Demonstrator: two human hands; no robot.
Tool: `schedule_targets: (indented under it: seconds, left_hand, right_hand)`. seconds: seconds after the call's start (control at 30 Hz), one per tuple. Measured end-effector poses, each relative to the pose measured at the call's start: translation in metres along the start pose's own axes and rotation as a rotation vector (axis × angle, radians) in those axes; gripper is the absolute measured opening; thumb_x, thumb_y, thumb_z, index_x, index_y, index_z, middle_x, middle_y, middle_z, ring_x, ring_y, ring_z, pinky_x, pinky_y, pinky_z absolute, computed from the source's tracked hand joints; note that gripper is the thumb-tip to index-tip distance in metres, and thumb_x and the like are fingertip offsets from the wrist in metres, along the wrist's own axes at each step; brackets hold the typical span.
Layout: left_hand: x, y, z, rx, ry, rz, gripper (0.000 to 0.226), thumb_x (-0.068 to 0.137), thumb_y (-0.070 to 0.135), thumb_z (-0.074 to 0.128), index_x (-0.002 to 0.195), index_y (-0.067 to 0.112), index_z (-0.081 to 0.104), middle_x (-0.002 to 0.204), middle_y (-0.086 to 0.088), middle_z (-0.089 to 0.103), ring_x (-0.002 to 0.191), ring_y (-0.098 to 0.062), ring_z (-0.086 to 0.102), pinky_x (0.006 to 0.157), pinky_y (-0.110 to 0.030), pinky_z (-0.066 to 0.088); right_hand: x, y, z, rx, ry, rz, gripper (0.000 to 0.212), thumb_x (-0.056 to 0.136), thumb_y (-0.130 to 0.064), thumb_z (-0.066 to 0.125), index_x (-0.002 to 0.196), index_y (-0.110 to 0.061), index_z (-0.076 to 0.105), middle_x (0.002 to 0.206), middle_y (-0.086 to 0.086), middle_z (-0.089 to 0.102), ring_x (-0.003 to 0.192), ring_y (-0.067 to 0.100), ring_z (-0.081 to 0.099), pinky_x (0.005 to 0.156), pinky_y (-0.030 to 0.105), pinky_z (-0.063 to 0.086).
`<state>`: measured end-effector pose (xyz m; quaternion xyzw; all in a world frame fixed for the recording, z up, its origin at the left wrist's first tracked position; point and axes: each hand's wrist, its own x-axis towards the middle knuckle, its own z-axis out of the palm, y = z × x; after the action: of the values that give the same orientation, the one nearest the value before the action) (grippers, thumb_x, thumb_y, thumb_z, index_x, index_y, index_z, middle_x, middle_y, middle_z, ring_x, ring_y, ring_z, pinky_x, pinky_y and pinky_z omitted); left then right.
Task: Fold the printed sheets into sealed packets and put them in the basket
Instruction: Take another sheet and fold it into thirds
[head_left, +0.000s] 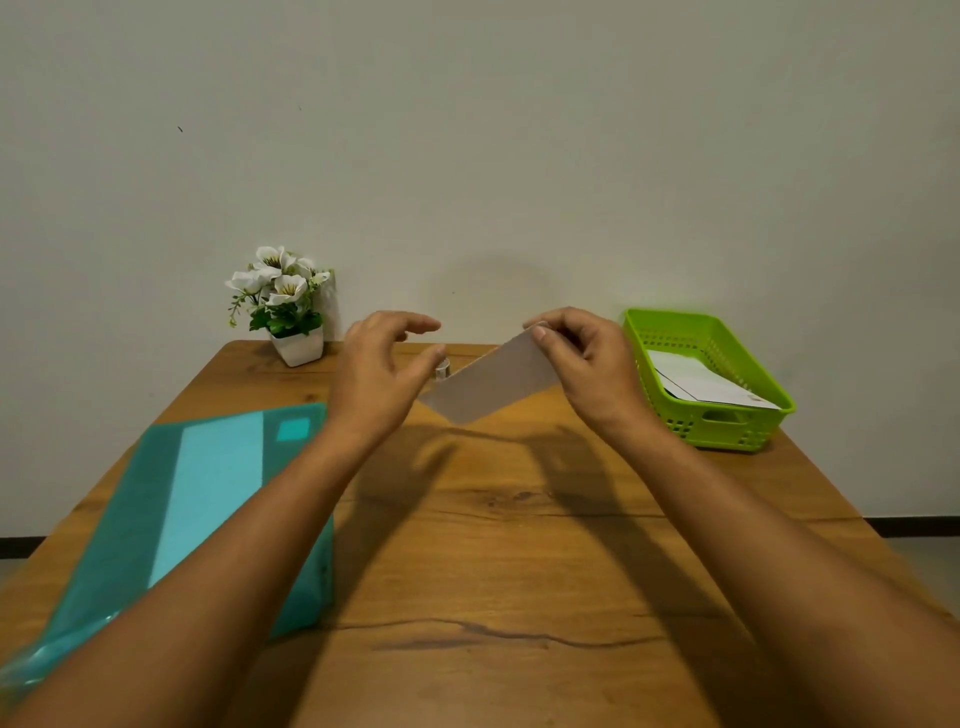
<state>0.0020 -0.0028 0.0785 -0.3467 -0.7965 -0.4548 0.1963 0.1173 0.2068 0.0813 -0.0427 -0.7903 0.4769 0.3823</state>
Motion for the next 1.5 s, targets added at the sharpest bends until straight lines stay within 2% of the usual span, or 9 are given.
schedule_targets:
  seconds: [0.2, 0.4, 0.53, 0.63, 0.77, 0.93, 1.17, 1.27, 1.5]
  left_hand:
    - [0.010, 0.037, 0.012, -0.037, -0.132, 0.074, 0.012, 0.092, 0.035, 0.073, 0.103, 0.031, 0.076, 0.090, 0.017, 0.071, 0.075, -0.008, 0.062, 0.064, -0.026, 0.049]
    - [0.004, 0.032, 0.013, -0.404, -0.081, -0.213, 0.007, 0.093, 0.022, 0.075, 0.097, 0.016, 0.074, 0.090, -0.002, 0.075, 0.084, -0.017, 0.072, 0.068, -0.034, 0.062]
    - [-0.002, 0.032, 0.015, -0.565, -0.051, -0.337, 0.007, 0.093, 0.015, 0.074, 0.095, 0.011, 0.070, 0.091, -0.019, 0.071, 0.079, -0.018, 0.069, 0.065, -0.030, 0.058]
    - [-0.005, 0.028, 0.017, -0.558, -0.081, -0.322, 0.013, 0.091, 0.018, 0.077, 0.101, 0.018, 0.068, 0.084, -0.003, 0.069, 0.081, -0.014, 0.066, 0.076, -0.040, 0.060]
    - [0.004, 0.031, 0.010, -0.459, -0.082, -0.204, 0.036, 0.090, 0.033, 0.078, 0.124, 0.024, 0.069, 0.111, 0.008, 0.071, 0.103, -0.007, 0.066, 0.085, -0.030, 0.060]
    - [0.016, 0.036, 0.004, -0.373, -0.174, -0.110, 0.019, 0.093, 0.039, 0.073, 0.102, 0.024, 0.080, 0.097, 0.006, 0.077, 0.096, -0.014, 0.071, 0.083, -0.051, 0.060]
    - [0.013, 0.029, 0.004, -0.363, -0.146, -0.121, 0.024, 0.091, 0.045, 0.073, 0.097, 0.024, 0.081, 0.092, 0.005, 0.078, 0.092, -0.017, 0.072, 0.080, -0.054, 0.060]
    - [0.012, 0.026, 0.005, -0.399, -0.137, -0.142, 0.022, 0.091, 0.042, 0.074, 0.095, 0.022, 0.081, 0.091, 0.003, 0.078, 0.091, -0.019, 0.072, 0.080, -0.052, 0.061]
    - [0.013, 0.015, 0.003, -0.563, -0.038, -0.279, 0.019, 0.091, 0.031, 0.078, 0.089, 0.013, 0.079, 0.087, -0.001, 0.076, 0.081, -0.008, 0.064, 0.069, -0.025, 0.051]
  right_hand:
    - [0.006, -0.029, 0.014, -0.166, -0.104, -0.171, 0.016, 0.098, -0.017, 0.066, 0.106, -0.013, 0.079, 0.104, -0.004, 0.075, 0.101, 0.005, 0.067, 0.083, 0.021, 0.052]
    - [0.010, -0.020, 0.012, 0.193, 0.039, 0.099, 0.027, 0.095, -0.013, 0.074, 0.122, -0.011, 0.069, 0.101, 0.000, 0.071, 0.092, 0.002, 0.067, 0.083, 0.023, 0.055]
    - [0.007, -0.011, 0.014, 0.313, 0.014, 0.190, 0.008, 0.099, -0.011, 0.067, 0.104, -0.011, 0.074, 0.099, 0.005, 0.076, 0.089, 0.011, 0.068, 0.081, 0.029, 0.056]
    - [0.004, -0.010, 0.014, 0.212, -0.018, 0.170, 0.014, 0.103, -0.019, 0.063, 0.097, -0.016, 0.076, 0.098, 0.002, 0.077, 0.087, 0.010, 0.067, 0.077, 0.026, 0.053]
    - [0.003, -0.014, 0.018, 0.083, -0.093, 0.104, 0.017, 0.103, -0.020, 0.062, 0.100, -0.012, 0.077, 0.095, 0.000, 0.077, 0.085, 0.010, 0.069, 0.073, 0.025, 0.053]
    - [0.001, -0.018, 0.029, 0.018, -0.165, 0.024, 0.018, 0.103, -0.023, 0.063, 0.103, -0.015, 0.078, 0.095, -0.003, 0.077, 0.091, 0.015, 0.072, 0.080, 0.041, 0.059]
    - [-0.001, -0.017, 0.034, 0.013, -0.180, 0.042, 0.019, 0.102, -0.027, 0.065, 0.099, -0.016, 0.080, 0.091, -0.004, 0.078, 0.088, 0.015, 0.073, 0.079, 0.048, 0.060]
    - [-0.001, -0.015, 0.033, 0.022, -0.201, 0.047, 0.018, 0.102, -0.025, 0.064, 0.098, -0.016, 0.079, 0.090, -0.003, 0.078, 0.086, 0.014, 0.073, 0.075, 0.041, 0.059]
    - [-0.007, 0.005, 0.022, 0.011, -0.249, 0.137, 0.017, 0.101, -0.018, 0.065, 0.092, -0.014, 0.078, 0.087, -0.002, 0.078, 0.076, 0.005, 0.068, 0.065, 0.019, 0.048]
